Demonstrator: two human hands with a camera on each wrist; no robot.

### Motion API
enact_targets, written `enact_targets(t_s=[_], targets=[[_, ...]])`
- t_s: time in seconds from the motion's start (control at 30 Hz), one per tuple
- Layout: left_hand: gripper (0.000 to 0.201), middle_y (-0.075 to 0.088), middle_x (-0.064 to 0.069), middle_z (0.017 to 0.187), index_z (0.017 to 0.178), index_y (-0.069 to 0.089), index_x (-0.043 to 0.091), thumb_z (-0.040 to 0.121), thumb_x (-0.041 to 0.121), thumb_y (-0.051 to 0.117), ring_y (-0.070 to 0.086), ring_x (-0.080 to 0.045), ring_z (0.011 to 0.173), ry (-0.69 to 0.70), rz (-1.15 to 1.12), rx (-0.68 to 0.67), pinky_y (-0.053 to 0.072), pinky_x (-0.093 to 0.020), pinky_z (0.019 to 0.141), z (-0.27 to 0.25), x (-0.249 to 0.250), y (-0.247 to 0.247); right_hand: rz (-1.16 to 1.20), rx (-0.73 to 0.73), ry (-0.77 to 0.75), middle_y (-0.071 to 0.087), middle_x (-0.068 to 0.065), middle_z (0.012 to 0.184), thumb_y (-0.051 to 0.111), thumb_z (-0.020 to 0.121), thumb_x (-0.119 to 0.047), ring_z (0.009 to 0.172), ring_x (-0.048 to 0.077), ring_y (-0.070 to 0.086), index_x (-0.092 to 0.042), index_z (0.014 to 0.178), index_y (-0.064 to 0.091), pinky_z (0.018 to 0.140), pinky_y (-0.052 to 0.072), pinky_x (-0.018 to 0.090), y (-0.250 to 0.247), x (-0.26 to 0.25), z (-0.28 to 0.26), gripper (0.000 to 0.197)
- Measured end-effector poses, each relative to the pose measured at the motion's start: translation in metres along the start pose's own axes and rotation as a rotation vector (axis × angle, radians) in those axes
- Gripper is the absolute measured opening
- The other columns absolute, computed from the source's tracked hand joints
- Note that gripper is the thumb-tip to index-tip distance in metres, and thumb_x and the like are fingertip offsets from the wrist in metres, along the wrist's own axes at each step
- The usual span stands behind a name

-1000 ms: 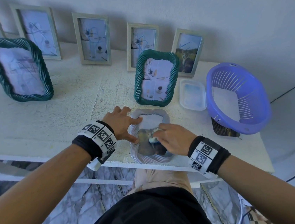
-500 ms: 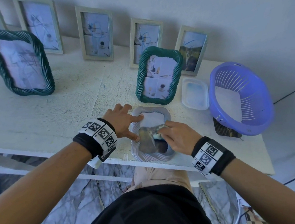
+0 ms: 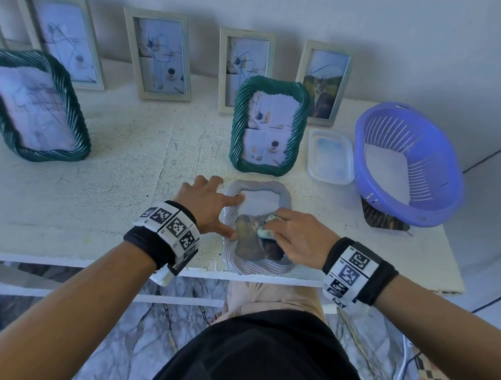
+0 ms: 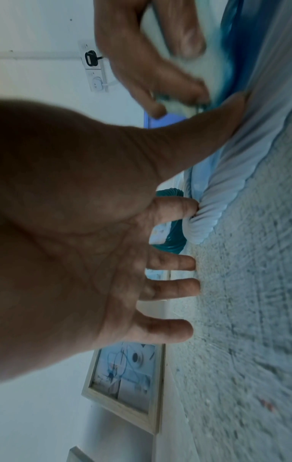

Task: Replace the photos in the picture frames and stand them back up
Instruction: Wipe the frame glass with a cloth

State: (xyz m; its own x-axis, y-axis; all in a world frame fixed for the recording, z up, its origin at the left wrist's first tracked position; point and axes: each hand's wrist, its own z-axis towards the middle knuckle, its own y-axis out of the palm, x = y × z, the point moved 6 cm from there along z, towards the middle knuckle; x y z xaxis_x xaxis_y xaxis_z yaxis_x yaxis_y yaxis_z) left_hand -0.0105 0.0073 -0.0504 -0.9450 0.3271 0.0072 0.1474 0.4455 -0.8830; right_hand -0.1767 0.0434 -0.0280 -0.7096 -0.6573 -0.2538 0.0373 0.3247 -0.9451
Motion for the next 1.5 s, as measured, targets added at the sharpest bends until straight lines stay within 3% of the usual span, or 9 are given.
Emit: enact_targets(t_s=[0.1,0.27,0.57,0.73,0.93,1.07,1.2,1.4,1.5], targets=[[0.089,0.022,-0.009,0.155,0.148,0.021,0.05,0.072,0.081,0.053,0.03,-0.035,0.135,0.002,0.007,0.005,0.035,-0.051,0.106,0.0,0.0,0.0,0.046,-0.021,-0.151,0.064,0.011,0.084,0.065,0.08,0.003,0.072,0.025,0.06,-0.006,0.092,0.071,0.057,0.054,0.032,0.002,-0.022,-0.02,0.016],[0.089,0.024,-0.01,0.153,0.148,0.02,0.049,0.072,0.081,0.053,0.031,-0.035,0.134,0.011,0.021,0.005,0.036,-0.051,0.105,0.002,0.0,-0.002,0.064,-0.071,0.001,0.059,0.011,0.102,0.045,0.098,-0.013,0.088,0.029,0.058,-0.007,0.116,0.065,0.078,0.049,0.042,-0.006,0.014,0.0,0.028],[0.088,0.023,-0.008,0.155,0.148,0.023,0.049,0.072,0.08,0.054,0.031,-0.034,0.135,0.008,-0.003,0.022,0.035,-0.051,0.106,0.0,0.0,-0.001,0.021,-0.115,-0.129,0.06,0.013,0.097,0.049,0.091,0.0,0.088,0.027,0.057,-0.007,0.108,0.066,0.075,0.051,0.043,0.015,-0.033,-0.005,0.025],[0.086,0.021,-0.009,0.155,0.148,0.021,0.048,0.074,0.078,0.054,0.028,-0.034,0.135,0.02,-0.009,0.022,0.035,-0.052,0.106,-0.001,0.0,0.0,-0.046,-0.107,-0.132,0.059,0.013,0.106,0.047,0.096,-0.008,0.09,0.029,0.059,-0.007,0.114,0.064,0.076,0.047,0.036,0.004,-0.025,0.011,0.026],[0.088,0.02,-0.007,0.156,0.149,0.02,0.047,0.074,0.077,0.056,0.026,-0.034,0.137,0.019,-0.052,0.027,0.037,-0.053,0.104,-0.003,0.0,0.002,-0.088,-0.037,-0.148,0.064,0.013,0.089,0.076,0.071,-0.003,0.063,0.028,0.062,-0.006,0.092,0.07,0.052,0.049,0.03,0.004,-0.038,0.015,0.022],[0.092,0.02,-0.005,0.156,0.149,0.019,0.047,0.072,0.076,0.059,0.025,-0.032,0.137,0.022,-0.083,0.031,0.038,-0.051,0.103,-0.001,-0.002,0.003,-0.129,-0.087,-0.089,0.058,0.014,0.098,0.055,0.089,-0.006,0.081,0.033,0.059,-0.004,0.107,0.064,0.063,0.038,0.034,-0.003,-0.023,0.03,0.02],[0.103,0.024,-0.001,0.155,0.151,0.014,0.035,0.07,0.074,0.064,0.028,-0.029,0.136,0.01,-0.137,0.068,0.04,-0.049,0.1,-0.002,-0.003,0.004,-0.151,-0.044,-0.029,0.061,0.012,0.103,0.054,0.09,-0.012,0.094,0.032,0.059,-0.008,0.107,0.065,0.075,0.046,0.038,-0.011,-0.008,0.061,0.02],[0.103,0.026,0.001,0.155,0.149,0.017,0.028,0.07,0.073,0.065,0.031,-0.028,0.134,0.01,-0.159,0.093,0.041,-0.048,0.099,-0.003,-0.005,0.007,-0.167,0.005,0.066,0.056,0.014,0.103,0.057,0.093,-0.035,0.092,0.034,0.059,-0.009,0.12,0.055,0.067,0.034,0.032,-0.02,0.003,0.082,0.037],[0.101,0.024,0.0,0.155,0.149,0.018,0.033,0.07,0.077,0.061,0.03,-0.028,0.134,0.01,-0.142,0.098,0.041,-0.048,0.101,-0.003,-0.007,0.008,-0.156,0.005,0.108,0.055,0.012,0.106,0.055,0.094,-0.031,0.094,0.033,0.059,-0.009,0.114,0.061,0.072,0.041,0.034,-0.013,0.006,0.082,0.03]])
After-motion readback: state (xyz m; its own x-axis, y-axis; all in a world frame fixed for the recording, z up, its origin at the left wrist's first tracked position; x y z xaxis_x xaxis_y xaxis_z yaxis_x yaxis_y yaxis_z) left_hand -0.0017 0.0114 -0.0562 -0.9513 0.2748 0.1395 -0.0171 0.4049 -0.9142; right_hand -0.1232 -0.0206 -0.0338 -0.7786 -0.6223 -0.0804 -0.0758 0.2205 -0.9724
